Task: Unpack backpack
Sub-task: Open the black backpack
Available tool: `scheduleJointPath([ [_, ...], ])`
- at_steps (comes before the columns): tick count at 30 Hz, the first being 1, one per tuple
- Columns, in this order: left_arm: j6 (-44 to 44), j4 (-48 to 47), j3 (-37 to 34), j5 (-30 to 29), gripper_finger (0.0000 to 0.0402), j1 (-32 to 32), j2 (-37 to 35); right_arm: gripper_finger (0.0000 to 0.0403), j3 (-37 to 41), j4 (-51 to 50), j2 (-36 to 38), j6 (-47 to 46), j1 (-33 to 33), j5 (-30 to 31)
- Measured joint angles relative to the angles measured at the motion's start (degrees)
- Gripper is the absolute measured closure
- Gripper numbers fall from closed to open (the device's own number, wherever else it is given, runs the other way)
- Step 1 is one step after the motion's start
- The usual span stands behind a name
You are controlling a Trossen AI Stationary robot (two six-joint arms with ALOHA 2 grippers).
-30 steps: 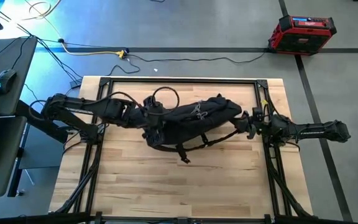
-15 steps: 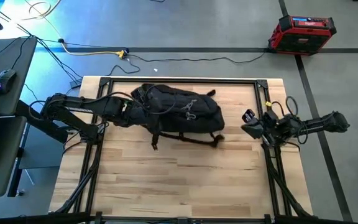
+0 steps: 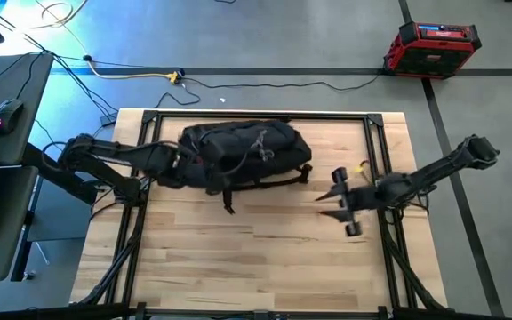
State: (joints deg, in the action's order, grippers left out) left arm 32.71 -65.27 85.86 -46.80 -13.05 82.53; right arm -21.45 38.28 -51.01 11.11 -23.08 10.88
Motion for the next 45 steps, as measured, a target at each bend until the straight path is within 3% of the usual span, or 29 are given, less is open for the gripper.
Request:
scheduleJointPath([
  [7, 8.9, 1.8, 0.0, 2.9, 0.0401, -7.3, 4.0, 0.0234, -10.1, -17.3, -12.4, 3.5, -2.3, 15.5],
  [15, 10.2, 6.2, 0.0, 2.5, 0.0401, -11.1, 13.4, 0.0233, -21.5, -30.4, -26.3, 3.8, -6.8, 29.2],
  [24, 11.0, 10.4, 0.0, 0.3, 0.0401, -13.5, 16.9, 0.0196, -34.4, -53.9, -36.2, -9.2, -10.9, 38.8],
  [30, 12.4, 14.5, 0.0, -1.0, 0.0401, -16.2, 19.8, 0.0177, -40.5, -61.9, -40.2, -13.5, -11.6, 39.7],
  [35, 11.7, 18.6, 0.0, -1.6, 0.0401, -17.4, 23.2, 0.0184, -39.4, -61.9, -41.6, -14.5, -11.1, 39.8],
  [40, 9.6, 21.9, -0.1, -1.8, 0.0401, -17.7, 24.2, 0.0197, -36.7, -57.0, -44.9, -16.0, -8.7, 36.8],
  [45, 2.8, 28.4, -0.2, -0.9, 0.0401, -18.4, 24.1, 0.0239, -37.2, -52.1, -50.2, -11.9, -7.8, 39.2],
])
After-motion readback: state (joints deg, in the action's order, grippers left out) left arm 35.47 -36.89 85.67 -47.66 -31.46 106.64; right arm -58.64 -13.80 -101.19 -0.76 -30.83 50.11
